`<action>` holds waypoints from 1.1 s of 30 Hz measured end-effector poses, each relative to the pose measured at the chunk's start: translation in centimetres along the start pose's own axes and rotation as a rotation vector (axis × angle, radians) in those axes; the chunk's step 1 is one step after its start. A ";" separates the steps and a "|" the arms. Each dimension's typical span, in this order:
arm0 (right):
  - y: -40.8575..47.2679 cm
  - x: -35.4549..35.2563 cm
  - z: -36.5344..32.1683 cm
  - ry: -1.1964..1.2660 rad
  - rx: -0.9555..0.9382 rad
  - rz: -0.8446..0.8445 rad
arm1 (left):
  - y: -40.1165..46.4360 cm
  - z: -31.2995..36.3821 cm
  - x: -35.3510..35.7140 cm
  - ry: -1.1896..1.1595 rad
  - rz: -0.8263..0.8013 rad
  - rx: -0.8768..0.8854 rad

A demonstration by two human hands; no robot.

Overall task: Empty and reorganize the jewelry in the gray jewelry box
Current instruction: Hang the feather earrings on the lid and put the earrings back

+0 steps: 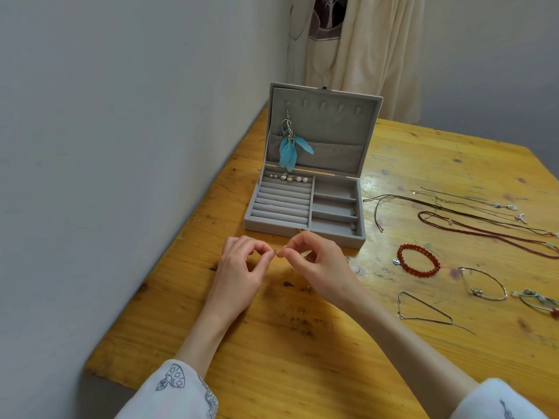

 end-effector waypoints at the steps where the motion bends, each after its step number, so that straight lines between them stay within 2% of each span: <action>1: 0.0 0.0 0.1 0.002 0.000 0.007 | 0.0 0.0 0.0 0.006 0.003 0.003; 15: -0.4 0.1 0.4 -0.014 -0.008 0.028 | -0.1 0.2 0.0 0.109 0.015 0.072; 23: -0.5 0.1 0.0 -0.032 -0.020 0.038 | -0.1 0.6 -0.1 0.093 0.002 0.067; 33: 4.1 -2.2 -0.5 -0.008 0.057 0.043 | 2.7 1.2 -1.6 -0.077 0.020 -0.134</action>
Point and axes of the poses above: each hand's wrist, its own y-axis towards the middle knuckle, its own x-axis out of the palm, z = x × y, the point moved 2 cm from there along y, towards the middle knuckle, and after that the axes turned 7 degrees about z, right-handed, at the moved point
